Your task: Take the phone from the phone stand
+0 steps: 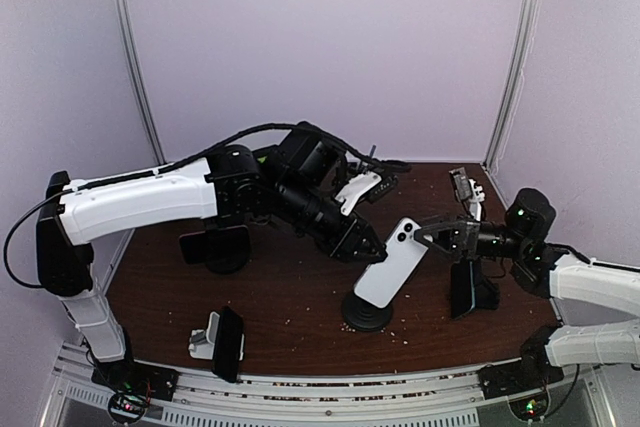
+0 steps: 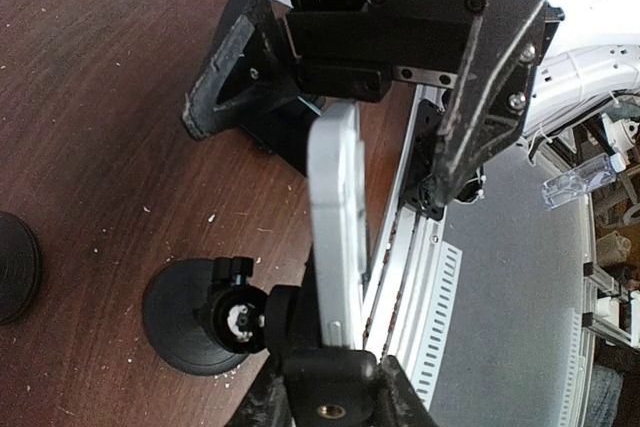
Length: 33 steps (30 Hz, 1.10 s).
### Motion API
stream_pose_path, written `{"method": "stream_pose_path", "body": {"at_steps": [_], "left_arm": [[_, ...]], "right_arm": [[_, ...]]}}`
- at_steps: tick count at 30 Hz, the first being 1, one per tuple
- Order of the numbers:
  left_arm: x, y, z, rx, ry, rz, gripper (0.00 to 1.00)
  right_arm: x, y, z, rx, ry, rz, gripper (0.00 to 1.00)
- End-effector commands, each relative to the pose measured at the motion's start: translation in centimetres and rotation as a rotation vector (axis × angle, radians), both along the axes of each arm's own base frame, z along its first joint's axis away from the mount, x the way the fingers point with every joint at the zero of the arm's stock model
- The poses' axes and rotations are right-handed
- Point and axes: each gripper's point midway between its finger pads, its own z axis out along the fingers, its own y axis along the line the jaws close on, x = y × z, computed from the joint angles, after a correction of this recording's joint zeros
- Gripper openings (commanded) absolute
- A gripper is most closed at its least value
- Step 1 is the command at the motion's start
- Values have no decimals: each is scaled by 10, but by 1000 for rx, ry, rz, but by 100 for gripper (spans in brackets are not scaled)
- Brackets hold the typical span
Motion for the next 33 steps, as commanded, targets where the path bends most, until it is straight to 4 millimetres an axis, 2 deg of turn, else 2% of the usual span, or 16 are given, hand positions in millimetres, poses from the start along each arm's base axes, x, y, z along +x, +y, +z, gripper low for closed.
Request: {"method": "stream_pose_path", "body": {"at_steps": [1,8,21,32,33], "left_arm": [[17,-2,9,-34,-37,18,12],[24,4,13,-47,-33,-5,1],[16,11,19,-56,-33,-135,0],[17,19,22,-51,-23,-210,0],[18,19,21,-46,-21,-215,0]], "right_arm": [[-9,4,12,43,-60,67,100],[-21,11,17,48,-101,150,88],[-22,29,25,22,-152,210,40],[-25,34,15,-38,-162,287,7],[-26,34,15,-43,-162,292,2]]}}
